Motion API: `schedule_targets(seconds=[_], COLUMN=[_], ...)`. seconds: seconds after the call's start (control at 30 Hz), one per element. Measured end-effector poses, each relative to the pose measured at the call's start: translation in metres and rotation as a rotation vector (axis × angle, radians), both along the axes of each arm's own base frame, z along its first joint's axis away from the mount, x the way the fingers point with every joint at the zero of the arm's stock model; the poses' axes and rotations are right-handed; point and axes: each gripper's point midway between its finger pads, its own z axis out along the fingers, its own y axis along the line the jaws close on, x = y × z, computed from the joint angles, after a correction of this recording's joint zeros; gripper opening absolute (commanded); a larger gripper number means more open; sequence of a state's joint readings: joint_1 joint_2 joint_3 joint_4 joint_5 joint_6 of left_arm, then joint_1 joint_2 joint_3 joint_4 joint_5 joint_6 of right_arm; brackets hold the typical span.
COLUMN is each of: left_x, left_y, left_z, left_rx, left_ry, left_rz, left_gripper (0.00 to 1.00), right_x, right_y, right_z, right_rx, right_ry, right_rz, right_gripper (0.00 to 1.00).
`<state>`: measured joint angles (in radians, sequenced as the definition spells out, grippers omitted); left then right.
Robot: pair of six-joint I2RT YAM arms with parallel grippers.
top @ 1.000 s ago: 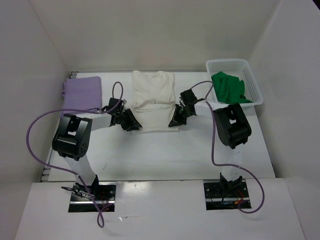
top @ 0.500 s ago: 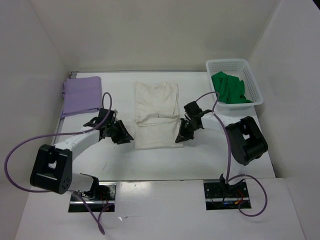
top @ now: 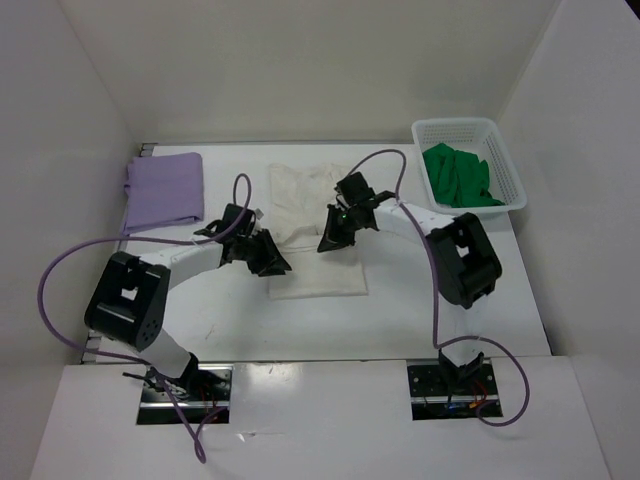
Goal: Fold and stack the t-shirts
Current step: Fold the folded rectangular tshirt in 1/3 of the way
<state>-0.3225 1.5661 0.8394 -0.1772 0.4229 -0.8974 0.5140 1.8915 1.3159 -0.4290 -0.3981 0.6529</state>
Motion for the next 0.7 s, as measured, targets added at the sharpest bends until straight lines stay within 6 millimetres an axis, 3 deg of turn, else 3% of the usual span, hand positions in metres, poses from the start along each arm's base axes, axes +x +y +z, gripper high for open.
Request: schedule_targets(seconds=[0.13, 0.23, 0.43, 0.57, 0.7], left_x=[-0.007, -0.006, -0.025, -0.025, -0.024], left_y=[-0.019, -0.024, -0.007, -0.005, -0.003], left_z=[-0.007, -0.009, -0.042, -0.043, -0.043], left_rx=[-0.012, -0.023, 0.058, 0.061, 0.076], left_ry=[0.017, 0.013, 0.074, 0.055, 0.041], left_rz=[-0.033, -0.033, -0.02, -0.016, -0.01], left_gripper=[0.34, 0.34, 0.34, 0.34, 0.34], right_x=[-0.007, -0.011, 0.007, 0.025, 0.058], right_y=[0.025, 0.029, 0.035, 0.034, 0.031], right_z=[-0.036, -0.052, -0.054, -0.055, -0.052], right_rx=[-0.019, -0.035, -0.041, -0.058, -0.093], right_ry=[0.057, 0.092, 0.06, -0.004, -0.13], right_rz=[0.054, 0.062, 0.036, -0.015, -0.107], right_gripper=[0.0, 0.0, 0.0, 0.0, 0.0])
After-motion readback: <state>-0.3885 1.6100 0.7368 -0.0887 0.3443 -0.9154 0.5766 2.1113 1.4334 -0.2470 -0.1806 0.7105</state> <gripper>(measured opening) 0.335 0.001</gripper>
